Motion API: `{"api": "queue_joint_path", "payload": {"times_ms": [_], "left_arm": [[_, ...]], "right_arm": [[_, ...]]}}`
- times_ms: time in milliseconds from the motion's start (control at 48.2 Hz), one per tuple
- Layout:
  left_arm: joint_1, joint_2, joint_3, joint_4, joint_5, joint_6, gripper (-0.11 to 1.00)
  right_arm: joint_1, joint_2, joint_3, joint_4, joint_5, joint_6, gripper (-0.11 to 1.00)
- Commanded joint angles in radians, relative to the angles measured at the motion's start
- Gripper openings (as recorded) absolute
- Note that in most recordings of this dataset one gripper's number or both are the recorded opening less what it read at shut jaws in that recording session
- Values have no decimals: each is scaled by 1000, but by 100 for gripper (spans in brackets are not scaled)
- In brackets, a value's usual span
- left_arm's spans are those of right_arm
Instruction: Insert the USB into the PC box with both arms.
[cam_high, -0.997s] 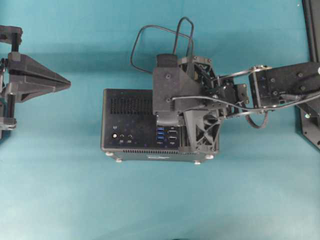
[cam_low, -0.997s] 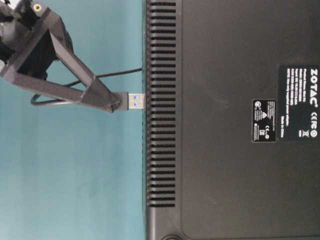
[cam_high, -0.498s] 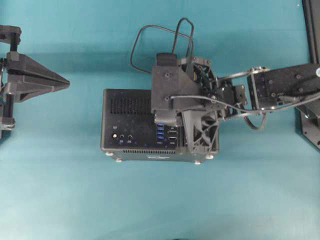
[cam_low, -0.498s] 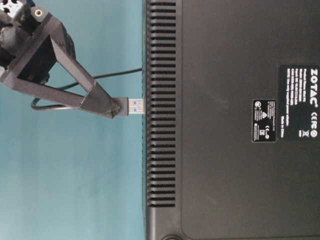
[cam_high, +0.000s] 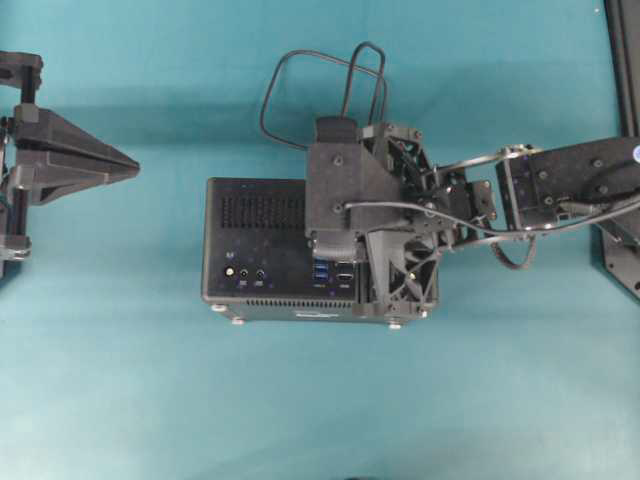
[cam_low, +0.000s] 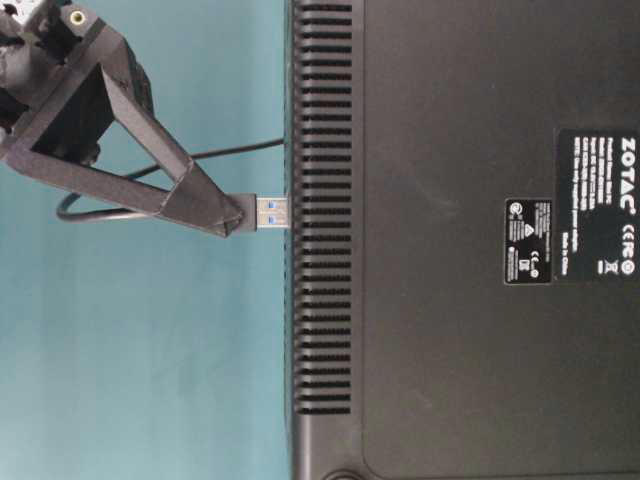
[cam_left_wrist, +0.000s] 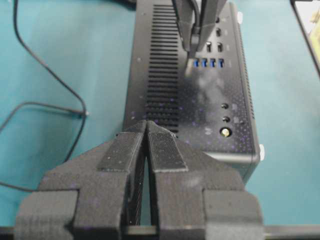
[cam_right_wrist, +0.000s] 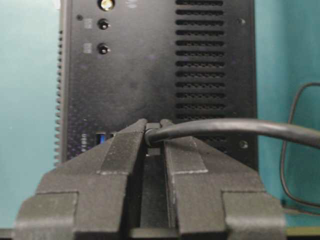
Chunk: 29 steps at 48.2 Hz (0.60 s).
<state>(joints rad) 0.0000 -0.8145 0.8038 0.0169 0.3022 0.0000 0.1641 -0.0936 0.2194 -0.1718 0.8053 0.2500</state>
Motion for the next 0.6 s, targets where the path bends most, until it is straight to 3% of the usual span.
{"api": "queue_joint_path", "payload": {"times_ms": [0, 581], "left_arm": [[2, -2, -6, 2, -9, -2, 8], [2, -3, 5, 2, -20, -2, 8]], "right_arm": [[17, 8, 3, 8, 6, 18, 10], [25, 8, 14, 8, 41, 31, 10]]}}
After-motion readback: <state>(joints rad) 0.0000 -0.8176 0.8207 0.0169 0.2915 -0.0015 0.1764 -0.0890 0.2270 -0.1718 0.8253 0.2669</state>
